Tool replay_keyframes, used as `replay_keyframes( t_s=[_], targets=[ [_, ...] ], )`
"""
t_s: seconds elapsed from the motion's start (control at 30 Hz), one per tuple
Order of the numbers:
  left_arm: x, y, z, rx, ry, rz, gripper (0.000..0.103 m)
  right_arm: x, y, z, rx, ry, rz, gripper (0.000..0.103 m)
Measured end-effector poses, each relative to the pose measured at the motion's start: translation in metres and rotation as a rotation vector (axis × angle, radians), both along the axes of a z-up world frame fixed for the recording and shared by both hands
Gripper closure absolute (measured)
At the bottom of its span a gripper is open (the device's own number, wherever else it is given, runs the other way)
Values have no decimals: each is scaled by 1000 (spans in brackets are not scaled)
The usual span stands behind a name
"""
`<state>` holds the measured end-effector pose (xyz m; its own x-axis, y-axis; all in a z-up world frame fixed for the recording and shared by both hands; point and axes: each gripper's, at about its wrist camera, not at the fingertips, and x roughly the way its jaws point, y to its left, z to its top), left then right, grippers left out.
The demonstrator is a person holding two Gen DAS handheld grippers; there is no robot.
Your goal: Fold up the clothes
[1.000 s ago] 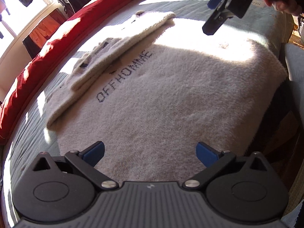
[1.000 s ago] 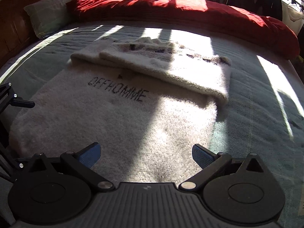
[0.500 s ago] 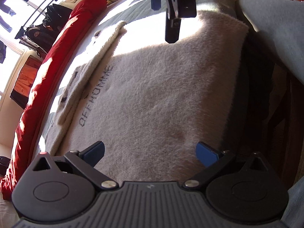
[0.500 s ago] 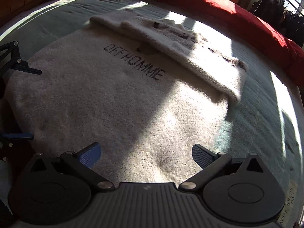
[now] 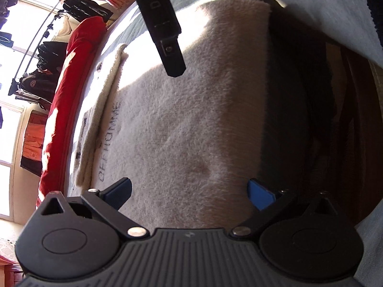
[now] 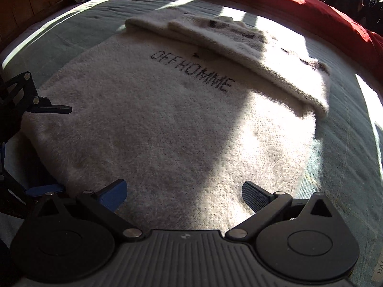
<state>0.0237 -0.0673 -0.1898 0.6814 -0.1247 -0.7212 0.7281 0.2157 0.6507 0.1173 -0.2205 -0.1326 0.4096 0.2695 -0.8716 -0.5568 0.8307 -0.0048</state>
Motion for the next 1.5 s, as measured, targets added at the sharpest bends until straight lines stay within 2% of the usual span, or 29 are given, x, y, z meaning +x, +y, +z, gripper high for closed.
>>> replay_keyframes(
  t_s=[0.23, 0.33, 1.23, 1.5],
  targets=[
    [-5, -7, -12, 72, -31, -72, 1, -1, -2, -1, 14, 15, -15, 0],
    [-4, -9, -17, 88, -27, -74, 1, -1, -4, 1, 20, 11, -19, 0],
    [8, -17, -32, 118, -33, -104, 1, 1, -7, 5, 46, 4, -44, 0],
    [14, -13, -31, 119, -65, -102, 1, 1, -4, 7, 55, 0, -37, 0]
  ],
)
